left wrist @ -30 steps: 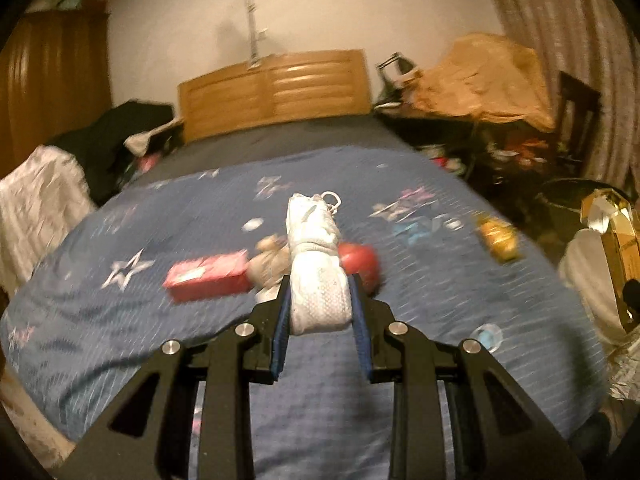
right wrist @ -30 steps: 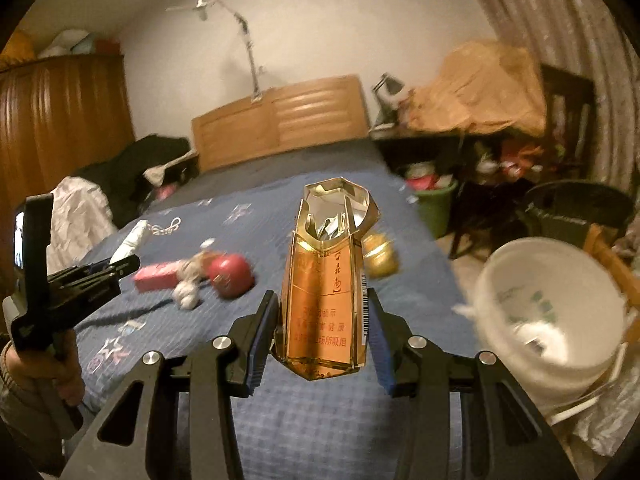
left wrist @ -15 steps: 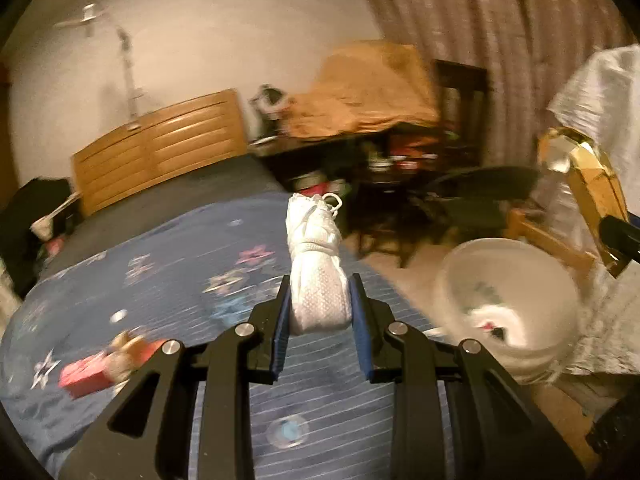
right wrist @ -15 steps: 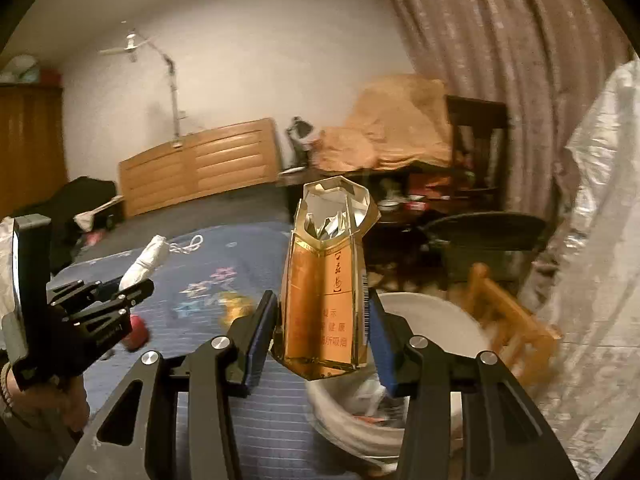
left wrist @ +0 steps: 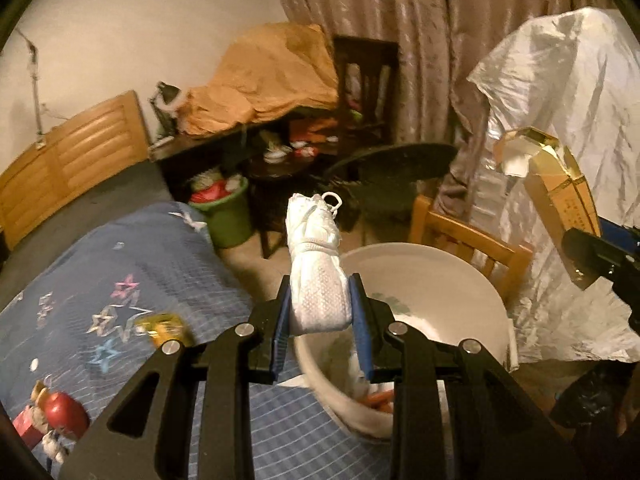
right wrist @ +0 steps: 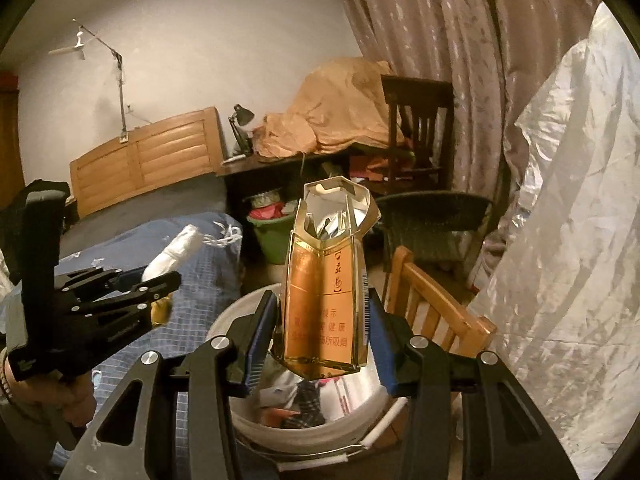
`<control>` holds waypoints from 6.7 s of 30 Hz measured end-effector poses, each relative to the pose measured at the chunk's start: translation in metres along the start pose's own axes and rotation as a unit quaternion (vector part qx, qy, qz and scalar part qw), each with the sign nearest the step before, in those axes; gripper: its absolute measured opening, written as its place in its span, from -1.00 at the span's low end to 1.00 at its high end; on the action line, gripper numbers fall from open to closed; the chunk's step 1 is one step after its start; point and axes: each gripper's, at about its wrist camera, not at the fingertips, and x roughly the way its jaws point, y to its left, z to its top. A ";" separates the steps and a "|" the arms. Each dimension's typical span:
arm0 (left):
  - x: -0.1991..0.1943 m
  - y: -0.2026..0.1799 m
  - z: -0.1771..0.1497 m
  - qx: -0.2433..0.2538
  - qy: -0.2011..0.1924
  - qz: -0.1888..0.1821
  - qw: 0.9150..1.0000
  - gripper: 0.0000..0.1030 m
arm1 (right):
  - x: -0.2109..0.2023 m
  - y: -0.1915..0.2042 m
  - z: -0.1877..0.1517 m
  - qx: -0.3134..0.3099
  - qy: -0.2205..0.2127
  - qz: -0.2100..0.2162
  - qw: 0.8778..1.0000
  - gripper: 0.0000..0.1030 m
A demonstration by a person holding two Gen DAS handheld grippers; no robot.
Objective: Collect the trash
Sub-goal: 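Carry the white towel and gold box over the white bucket, then open both grippers to drop the towel and gold box into the bucket, then move both grippers back toward the trash on the bed, then grasp the cream sponge block with the right gripper while the left grasps the beige knitted cloth, then lift the beige knitted cloth with the left gripper off the bed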
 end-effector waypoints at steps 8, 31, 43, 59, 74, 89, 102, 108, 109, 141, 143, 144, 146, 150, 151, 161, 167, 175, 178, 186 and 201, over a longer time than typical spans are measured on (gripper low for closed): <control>0.031 -0.023 -0.004 0.019 0.026 -0.010 0.999 -0.49 | 0.032 -0.005 -0.012 0.010 0.026 0.003 1.000 -0.10; 0.049 -0.025 -0.012 0.021 0.051 -0.014 0.998 -0.49 | 0.052 -0.002 -0.030 0.007 0.043 0.008 0.999 -0.10; 0.068 -0.015 -0.014 0.012 0.069 -0.024 0.997 -0.49 | 0.072 0.010 -0.020 -0.010 0.051 0.028 0.998 -0.07; 0.065 0.017 -0.026 -0.026 0.087 -0.003 0.996 0.18 | 0.071 0.008 -0.025 0.009 0.033 0.037 0.999 0.53; -0.028 0.128 -0.108 -0.139 0.079 0.109 0.981 0.41 | 0.032 0.086 -0.060 0.005 -0.033 0.073 0.997 0.60; -0.184 0.305 -0.237 -0.315 0.074 0.272 0.906 0.47 | 0.075 0.295 -0.078 -0.096 0.075 0.269 0.956 0.61; -0.231 0.375 -0.292 -0.387 0.053 0.267 0.881 0.20 | 0.149 0.589 -0.043 -0.337 0.186 0.374 0.844 0.60; -0.244 0.403 -0.305 -0.412 0.041 0.255 0.874 0.20 | 0.213 0.671 -0.064 -0.384 0.301 0.382 0.785 0.60; -0.246 0.408 -0.310 -0.418 0.042 0.252 0.872 0.20 | 0.219 0.675 -0.070 -0.384 0.313 0.381 0.781 0.60; -0.092 0.432 -0.185 -0.345 0.155 0.169 0.910 0.01 | 0.133 0.495 -0.065 -0.143 0.289 0.493 0.808 -0.09; -0.069 0.431 -0.186 -0.320 0.185 0.182 0.911 0.01 | 0.133 0.472 -0.078 -0.119 0.303 0.491 0.808 -0.09; -0.059 0.430 -0.186 -0.310 0.200 0.186 0.910 0.01 | 0.133 0.464 -0.083 -0.110 0.309 0.490 0.808 -0.09; -0.048 0.432 -0.193 -0.288 0.214 0.213 0.909 -0.14 | 0.135 0.447 -0.093 -0.087 0.318 0.485 0.810 -0.09; -0.062 0.438 -0.192 -0.287 0.177 0.215 0.916 -1.00 | 0.135 0.428 -0.100 -0.063 0.316 0.477 0.818 -0.09; -0.074 0.439 -0.187 -0.290 0.156 0.210 0.921 -1.00 | 0.134 0.424 -0.100 -0.058 0.312 0.476 0.820 -0.09; -0.209 0.407 -0.161 -0.288 0.030 0.189 0.938 -1.00 | 0.104 0.406 -0.088 -0.065 0.266 0.461 0.844 -0.09; -0.244 0.356 -0.221 -0.287 0.077 0.133 0.945 -1.00 | 0.072 0.396 -0.122 -0.137 0.254 0.400 0.870 -0.09; -0.218 0.315 -0.304 -0.295 0.103 0.137 0.940 -0.97 | 0.063 0.402 -0.194 -0.185 0.248 0.342 0.888 -0.02; -0.221 0.311 -0.301 -0.287 0.085 0.140 0.944 -0.97 | 0.054 0.395 -0.197 -0.176 0.227 0.344 0.894 0.34; -0.254 0.292 -0.304 -0.264 0.052 0.162 0.949 0.27 | 0.043 0.371 -0.193 -0.145 0.192 0.339 0.909 0.66; -0.212 0.283 -0.322 -0.309 0.067 0.217 0.924 -0.10 | 0.071 0.392 -0.203 -0.128 0.193 0.340 0.911 0.16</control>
